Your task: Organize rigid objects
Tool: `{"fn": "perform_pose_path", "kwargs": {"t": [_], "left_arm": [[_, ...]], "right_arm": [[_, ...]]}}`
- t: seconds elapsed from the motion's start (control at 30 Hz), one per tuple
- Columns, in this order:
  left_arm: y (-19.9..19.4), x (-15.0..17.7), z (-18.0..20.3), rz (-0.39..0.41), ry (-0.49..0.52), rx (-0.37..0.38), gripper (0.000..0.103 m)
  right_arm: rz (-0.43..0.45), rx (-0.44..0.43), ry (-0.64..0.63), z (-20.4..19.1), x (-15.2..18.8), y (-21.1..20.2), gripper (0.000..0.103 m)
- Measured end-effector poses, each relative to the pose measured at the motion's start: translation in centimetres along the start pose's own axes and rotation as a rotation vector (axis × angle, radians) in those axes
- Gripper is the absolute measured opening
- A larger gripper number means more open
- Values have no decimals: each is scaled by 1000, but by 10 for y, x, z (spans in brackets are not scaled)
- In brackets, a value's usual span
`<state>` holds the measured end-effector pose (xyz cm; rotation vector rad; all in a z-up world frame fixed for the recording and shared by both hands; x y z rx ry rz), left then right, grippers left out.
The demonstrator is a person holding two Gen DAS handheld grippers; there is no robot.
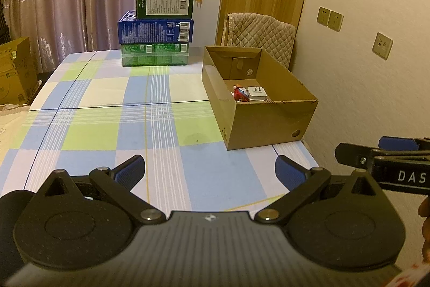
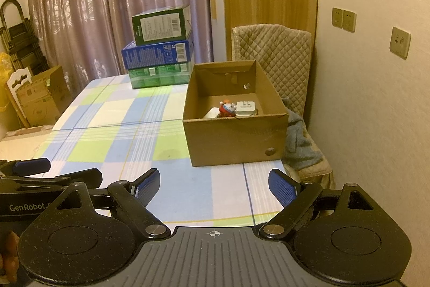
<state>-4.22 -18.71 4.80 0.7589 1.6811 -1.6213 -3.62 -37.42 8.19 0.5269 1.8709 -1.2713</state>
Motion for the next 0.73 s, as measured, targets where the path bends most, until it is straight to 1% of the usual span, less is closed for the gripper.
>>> {"fn": "perform_pose_path", "kwargs": {"t": [0.73], "left_arm": [[4, 5, -2, 1, -13, 11, 102]], "right_arm": [[-1, 1, 2, 1, 1, -1, 85]]}}
Point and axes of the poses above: each gripper's, at about its wrist camera, not at the fingertips, and y roughly the way its jaws point, z to its right, x to its underside, the point moved 7 cm from there along y, roughly the way its jaws point, and after that the axes turned 10 degrees about -x, right-handed, at the moved point
